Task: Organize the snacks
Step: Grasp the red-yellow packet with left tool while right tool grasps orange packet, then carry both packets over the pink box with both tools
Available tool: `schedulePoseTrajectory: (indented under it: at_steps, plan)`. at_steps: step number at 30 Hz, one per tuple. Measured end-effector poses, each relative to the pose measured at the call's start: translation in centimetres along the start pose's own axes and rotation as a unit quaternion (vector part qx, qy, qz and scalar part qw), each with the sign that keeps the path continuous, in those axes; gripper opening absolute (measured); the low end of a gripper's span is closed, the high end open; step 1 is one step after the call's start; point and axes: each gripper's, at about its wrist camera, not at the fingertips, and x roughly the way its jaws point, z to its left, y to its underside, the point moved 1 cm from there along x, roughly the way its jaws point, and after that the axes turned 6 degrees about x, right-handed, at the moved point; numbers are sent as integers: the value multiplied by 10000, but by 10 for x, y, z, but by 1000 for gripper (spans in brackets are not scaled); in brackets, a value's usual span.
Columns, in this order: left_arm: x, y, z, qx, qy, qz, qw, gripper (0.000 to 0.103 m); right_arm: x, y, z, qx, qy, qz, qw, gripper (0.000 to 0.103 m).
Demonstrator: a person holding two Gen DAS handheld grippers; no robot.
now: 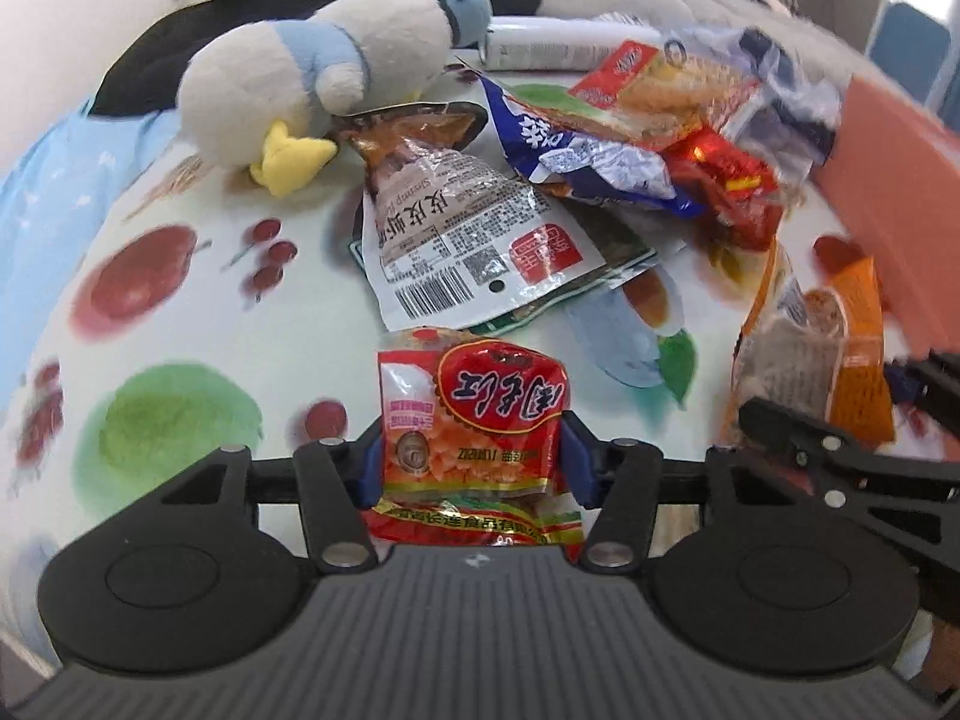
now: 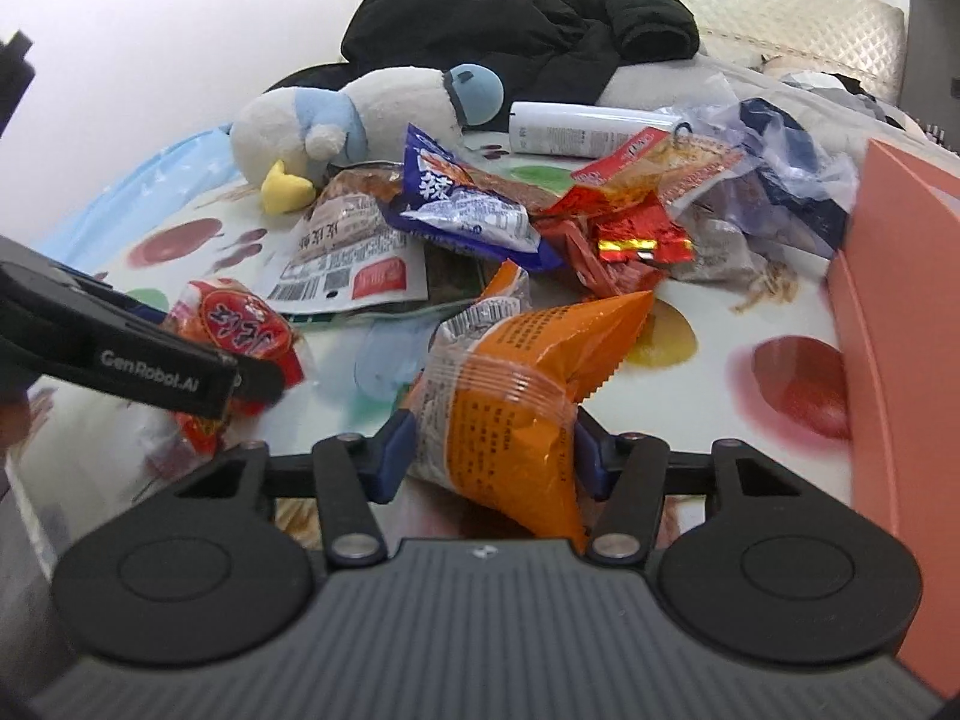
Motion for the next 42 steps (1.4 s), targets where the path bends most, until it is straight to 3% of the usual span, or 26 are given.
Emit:
schedulePoseTrajectory:
  at_steps: [8,15,33,42]
  plan:
    - [-28,24,-7,-526,209,-151,9983,58,-35,7,-4,243,21,-96,9997,56]
    - [-71,38,-10,-1118,364,-488,9919,58,-69,12,-5,393,116,-236,9989,56]
    - [-181,24,-53,-834,940,-1039,9866,58,-180,-7,-12,839,289,-926,9917,56]
    - [-206,4,-99,-484,1512,-1271,9791,58,-230,-12,-32,1028,502,-1215,9860,56]
